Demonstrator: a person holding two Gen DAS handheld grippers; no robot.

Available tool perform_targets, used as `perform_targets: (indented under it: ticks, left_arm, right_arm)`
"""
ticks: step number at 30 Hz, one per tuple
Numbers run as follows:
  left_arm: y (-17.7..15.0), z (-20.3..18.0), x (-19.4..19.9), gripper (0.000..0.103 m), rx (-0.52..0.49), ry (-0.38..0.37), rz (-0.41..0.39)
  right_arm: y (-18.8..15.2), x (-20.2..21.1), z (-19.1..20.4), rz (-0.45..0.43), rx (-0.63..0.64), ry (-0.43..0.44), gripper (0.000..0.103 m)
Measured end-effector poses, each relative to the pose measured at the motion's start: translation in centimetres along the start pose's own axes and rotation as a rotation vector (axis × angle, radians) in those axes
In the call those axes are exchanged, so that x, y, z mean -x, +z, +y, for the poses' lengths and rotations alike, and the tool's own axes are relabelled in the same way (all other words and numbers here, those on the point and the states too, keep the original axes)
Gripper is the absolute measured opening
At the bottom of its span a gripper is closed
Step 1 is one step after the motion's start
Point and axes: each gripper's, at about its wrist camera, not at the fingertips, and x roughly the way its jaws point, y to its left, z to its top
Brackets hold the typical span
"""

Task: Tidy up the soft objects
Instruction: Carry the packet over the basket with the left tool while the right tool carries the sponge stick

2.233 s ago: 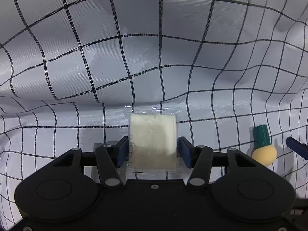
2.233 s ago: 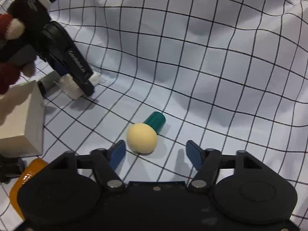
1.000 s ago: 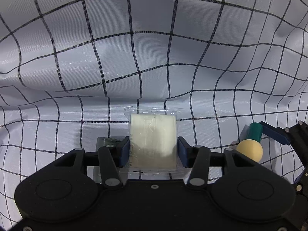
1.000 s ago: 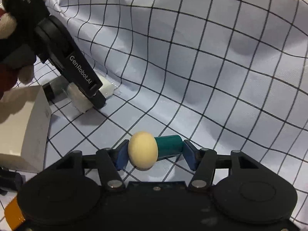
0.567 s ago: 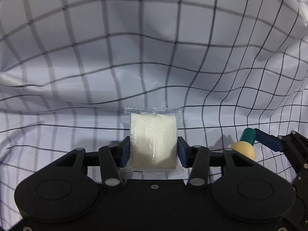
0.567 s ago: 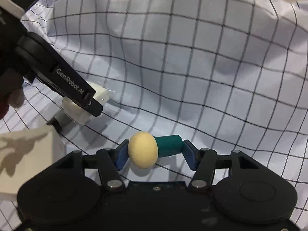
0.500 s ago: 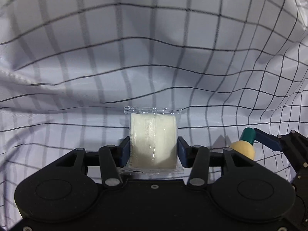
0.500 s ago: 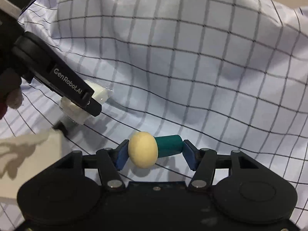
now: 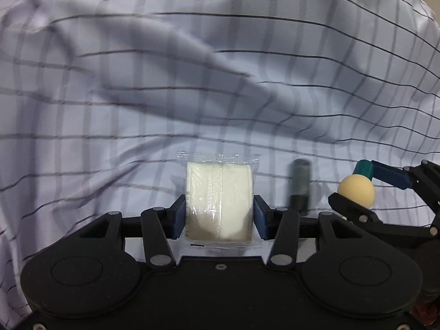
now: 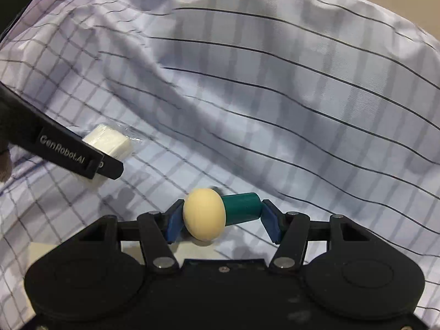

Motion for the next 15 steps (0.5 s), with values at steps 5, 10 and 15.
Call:
perform_targets:
  ticks: [5,10,15]
  left_arm:
    - [-2.4,3.1,1.3,0.048,0.036,0.019,-0.025]
    - [-4.9,5.4,3.1,0.048,0.072,0.037,-0.057]
    - [-7.6,6.9,5.3,0.048,0.095,0.078,-0.097]
  right_arm:
    - [0.9,-0.8,3.8,-0.004,0.044,0.055,0.057]
    - [1.3,-0.6,7.9,-0.013,0.092,0.112,0.057]
    - [0.7,1.4,11.2,-0.022,0.135,0.175,0.058]
